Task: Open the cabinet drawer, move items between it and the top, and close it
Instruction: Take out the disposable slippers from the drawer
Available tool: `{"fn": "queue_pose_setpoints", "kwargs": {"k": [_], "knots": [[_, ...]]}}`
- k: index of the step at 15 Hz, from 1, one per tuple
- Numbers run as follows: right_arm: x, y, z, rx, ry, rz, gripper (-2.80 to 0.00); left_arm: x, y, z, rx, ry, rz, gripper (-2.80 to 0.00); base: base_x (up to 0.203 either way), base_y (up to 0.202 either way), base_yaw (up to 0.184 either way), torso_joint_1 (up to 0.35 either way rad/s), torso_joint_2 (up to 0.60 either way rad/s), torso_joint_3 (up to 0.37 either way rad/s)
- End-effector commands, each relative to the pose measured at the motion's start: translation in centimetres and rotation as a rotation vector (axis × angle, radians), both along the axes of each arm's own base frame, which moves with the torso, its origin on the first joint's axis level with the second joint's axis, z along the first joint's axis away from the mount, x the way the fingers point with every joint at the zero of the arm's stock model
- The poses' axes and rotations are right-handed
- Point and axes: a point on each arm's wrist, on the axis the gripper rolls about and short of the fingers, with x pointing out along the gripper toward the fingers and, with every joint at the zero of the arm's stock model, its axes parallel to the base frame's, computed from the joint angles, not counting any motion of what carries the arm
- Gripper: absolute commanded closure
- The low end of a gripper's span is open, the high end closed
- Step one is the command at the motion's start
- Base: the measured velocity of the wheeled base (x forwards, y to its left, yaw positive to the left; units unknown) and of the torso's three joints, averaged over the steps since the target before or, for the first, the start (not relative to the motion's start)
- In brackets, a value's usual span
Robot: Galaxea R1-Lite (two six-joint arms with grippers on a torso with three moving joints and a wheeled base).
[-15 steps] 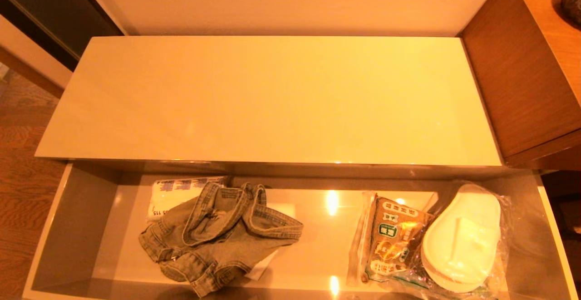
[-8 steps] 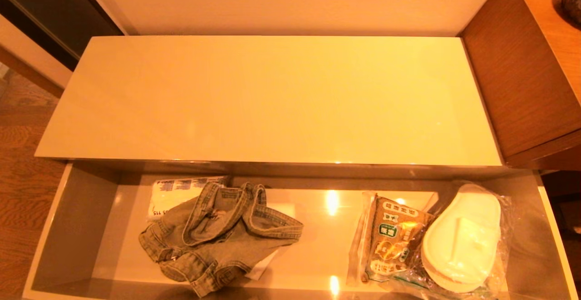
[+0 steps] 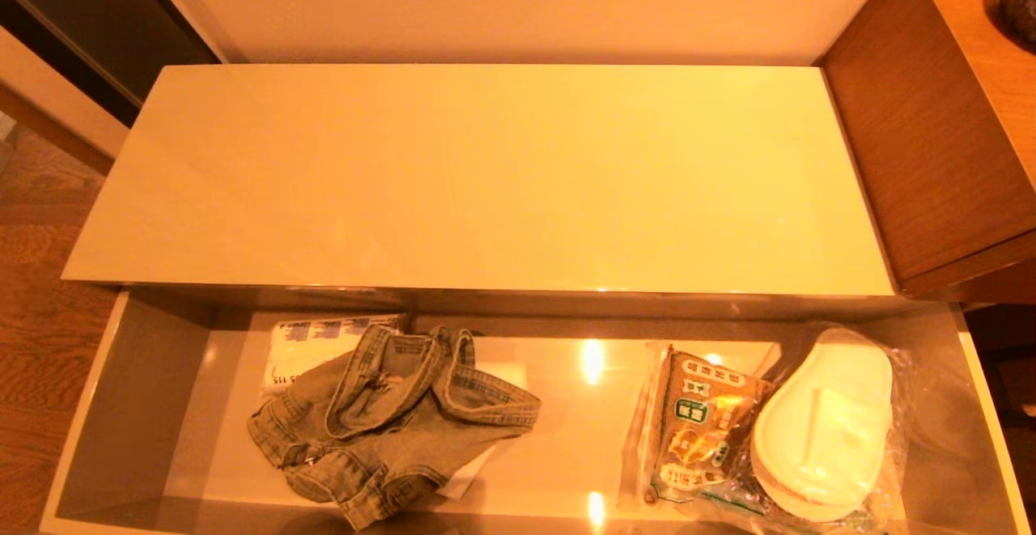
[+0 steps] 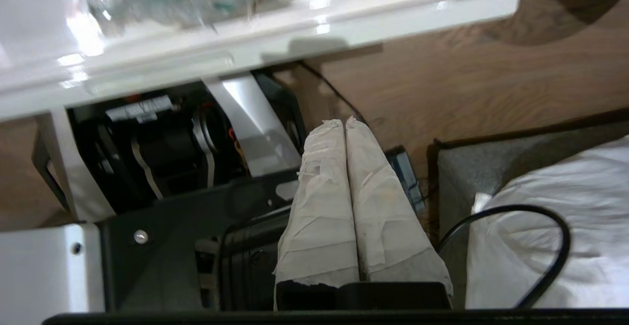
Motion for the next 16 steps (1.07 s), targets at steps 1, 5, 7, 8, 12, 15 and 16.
{"fn": "queue_pose_setpoints", "kwargs": {"k": [1, 5, 7, 8, 12, 15, 16], "knots": [[0.1, 0.0, -1.1, -0.004, 0.042, 0.0, 0.0, 0.0, 0.0, 0.0, 0.0, 0.0, 0.001, 0.0, 0.0, 0.0, 0.0, 0.0, 0.0, 0.0], [-0.7, 0.7, 0.0, 0.053, 0.035, 0.021, 0.0, 0.0, 0.0, 0.0, 0.004, 0.001, 0.0, 0.0, 0.0, 0.0, 0.0, 0.0, 0.0, 0.0], [-1.3, 1.6, 0.4, 0.056, 0.03, 0.088, 0.0, 0.0, 0.0, 0.0, 0.0, 0.001, 0.0, 0.0, 0.0, 0.0, 0.0, 0.0, 0.0, 0.0], [-1.0, 1.6, 0.3, 0.05, 0.013, 0.082, 0.0, 0.0, 0.0, -0.1, 0.016, 0.002, -0.001, 0.0, 0.0, 0.0, 0.0, 0.0, 0.0, 0.0], [2.1, 0.9, -2.5, -0.071, -0.026, -0.063, 0.0, 0.0, 0.0, 0.0, -0.002, 0.001, -0.001, 0.0, 0.0, 0.0, 0.0, 0.0, 0.0, 0.0], [2.0, 0.9, -2.4, -0.067, -0.081, -0.047, 0.0, 0.0, 0.0, -0.1, 0.0, 0.003, 0.001, 0.0, 0.0, 0.0, 0.0, 0.0, 0.0, 0.0], [2.2, 0.9, -2.5, -0.07, -0.105, -0.052, 0.0, 0.0, 0.0, -0.1, 0.001, 0.003, 0.0, 0.0, 0.0, 0.0, 0.0, 0.0, 0.0, 0.0]]}}
